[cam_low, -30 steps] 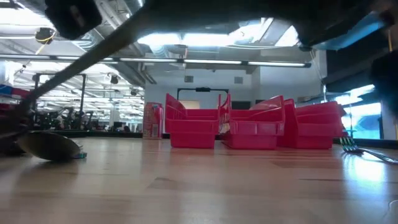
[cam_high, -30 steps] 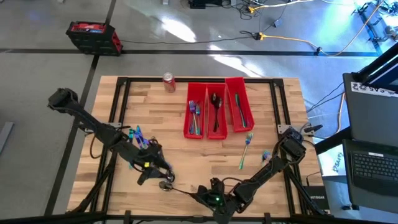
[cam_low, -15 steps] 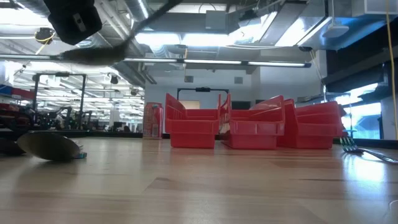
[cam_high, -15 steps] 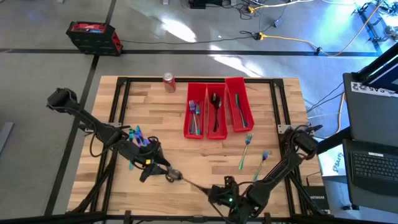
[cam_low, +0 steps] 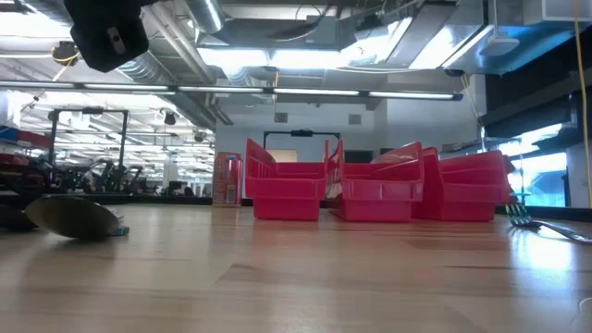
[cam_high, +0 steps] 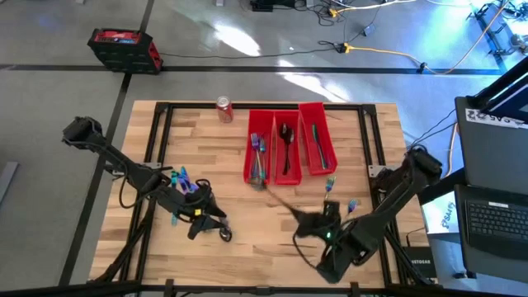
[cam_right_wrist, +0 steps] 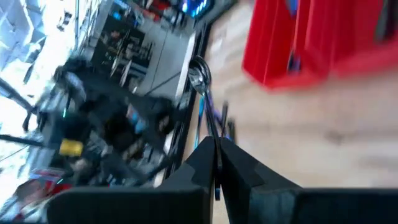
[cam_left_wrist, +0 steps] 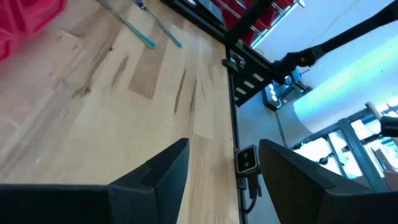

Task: Sort silverware
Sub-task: Put the black spoon into the center red bin

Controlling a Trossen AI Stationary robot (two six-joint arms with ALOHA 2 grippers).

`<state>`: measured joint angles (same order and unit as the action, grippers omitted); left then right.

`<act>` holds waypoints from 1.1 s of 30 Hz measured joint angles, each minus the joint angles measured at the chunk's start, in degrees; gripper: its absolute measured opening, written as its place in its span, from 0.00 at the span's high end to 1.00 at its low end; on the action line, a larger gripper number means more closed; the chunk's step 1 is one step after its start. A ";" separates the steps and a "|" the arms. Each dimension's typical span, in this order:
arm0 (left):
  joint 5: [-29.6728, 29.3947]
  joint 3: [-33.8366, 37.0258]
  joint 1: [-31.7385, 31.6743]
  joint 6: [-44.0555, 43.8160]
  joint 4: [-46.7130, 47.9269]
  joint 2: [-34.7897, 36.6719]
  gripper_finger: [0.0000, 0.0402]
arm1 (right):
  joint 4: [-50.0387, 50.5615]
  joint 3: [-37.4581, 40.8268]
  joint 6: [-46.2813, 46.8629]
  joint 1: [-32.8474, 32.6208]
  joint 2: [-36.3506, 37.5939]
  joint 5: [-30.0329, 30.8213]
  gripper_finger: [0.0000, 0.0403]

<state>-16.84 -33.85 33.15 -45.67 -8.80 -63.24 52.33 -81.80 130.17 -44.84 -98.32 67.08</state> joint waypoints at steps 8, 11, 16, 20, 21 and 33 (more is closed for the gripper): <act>-0.57 0.00 0.00 -2.34 1.73 0.00 0.55 | 15.73 0.00 -0.19 5.53 5.76 0.08 1.00; -0.95 0.00 0.00 -3.41 2.73 0.00 0.55 | 20.17 0.00 -0.36 7.69 7.11 -0.07 1.00; -1.80 0.00 0.00 -5.59 4.80 0.00 0.55 | 25.81 0.00 -0.72 12.06 7.73 -0.92 1.00; -1.86 0.00 0.00 -6.45 5.62 0.00 0.55 | 27.39 0.00 -3.39 15.88 7.73 -1.89 1.00; -1.86 0.00 0.00 -6.45 5.52 0.00 0.55 | 27.33 0.00 -4.86 16.88 7.69 -2.52 1.00; -2.89 0.00 0.13 -6.76 8.21 -0.02 0.55 | 22.51 0.00 -25.64 27.39 4.91 -11.22 1.00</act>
<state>-19.73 -33.85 33.28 -52.42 -0.59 -63.26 74.85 -81.80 104.52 -17.45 -93.41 55.85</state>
